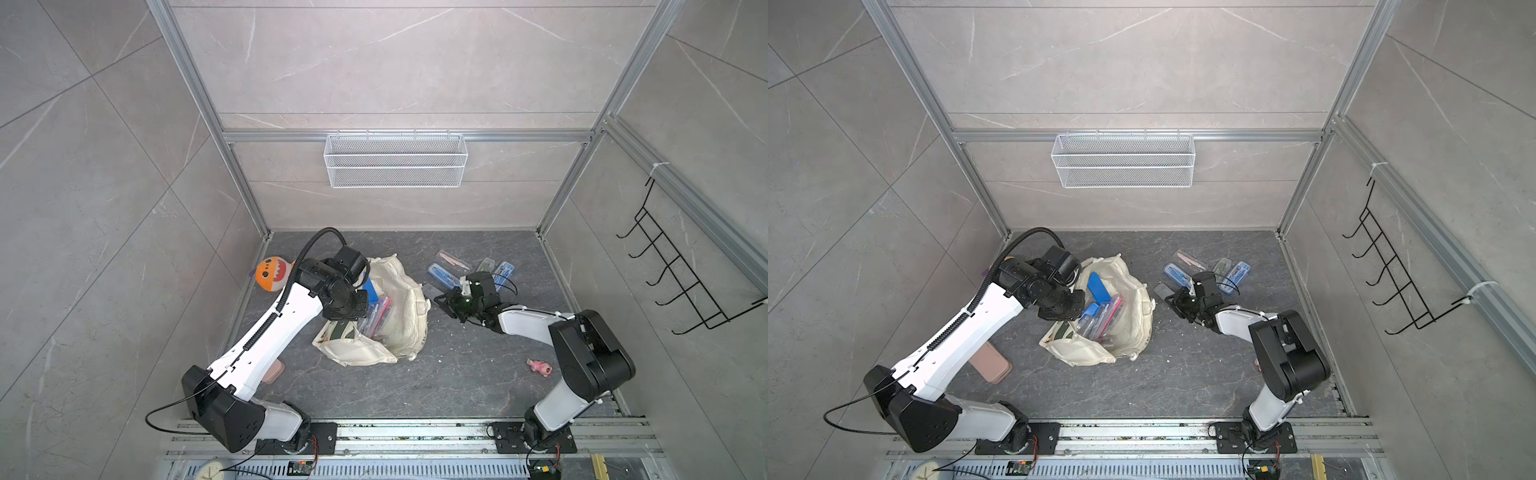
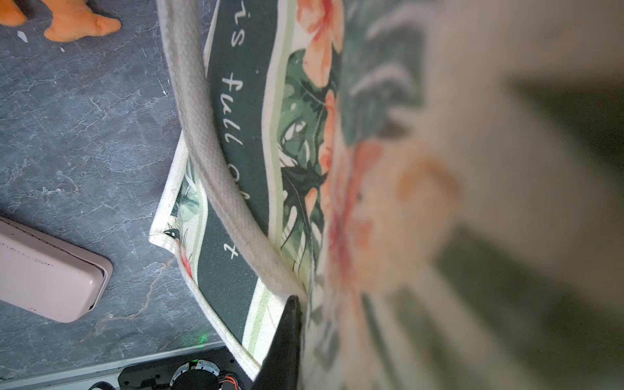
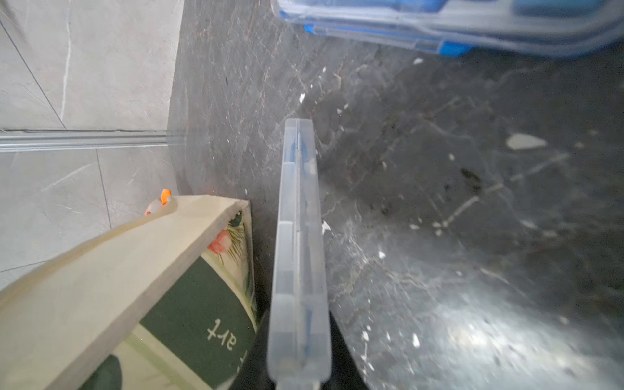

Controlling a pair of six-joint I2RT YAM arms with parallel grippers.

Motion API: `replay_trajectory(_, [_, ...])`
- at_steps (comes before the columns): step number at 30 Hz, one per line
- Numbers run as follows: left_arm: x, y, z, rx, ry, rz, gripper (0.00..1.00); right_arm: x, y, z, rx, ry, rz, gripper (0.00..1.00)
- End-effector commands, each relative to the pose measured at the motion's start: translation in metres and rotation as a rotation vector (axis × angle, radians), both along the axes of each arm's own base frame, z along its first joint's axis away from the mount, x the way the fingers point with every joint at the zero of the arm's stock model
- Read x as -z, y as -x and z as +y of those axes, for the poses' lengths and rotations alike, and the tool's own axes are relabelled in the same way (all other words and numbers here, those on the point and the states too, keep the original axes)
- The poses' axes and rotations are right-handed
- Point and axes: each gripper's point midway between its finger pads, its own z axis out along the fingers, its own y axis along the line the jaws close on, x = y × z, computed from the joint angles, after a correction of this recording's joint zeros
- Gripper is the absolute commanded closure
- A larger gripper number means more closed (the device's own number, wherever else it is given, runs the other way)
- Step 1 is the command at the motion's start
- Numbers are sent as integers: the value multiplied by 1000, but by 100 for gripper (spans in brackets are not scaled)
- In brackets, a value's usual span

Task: Take out the compass set from the canvas bag
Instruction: Place the compass set at the center of the board.

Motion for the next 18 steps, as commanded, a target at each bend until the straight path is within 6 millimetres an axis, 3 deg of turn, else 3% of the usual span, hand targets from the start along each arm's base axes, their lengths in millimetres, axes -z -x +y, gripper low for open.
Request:
replay_trajectory(1, [-11,3,-6,44,61,-35,100,13,-12,-4,48,-5,31,94])
replay_trajectory(6, [-8,9,-3,60,61,-34,100,35,-11,-14,66,40,94,88])
replay_trajectory(10, [-5,13,-2,69,65,-31,100,49,0,-20,48,90,142,75])
replay_trajectory(18, [2,18,-2,76,74,-11,100,27,15,-31,1,180,107,56])
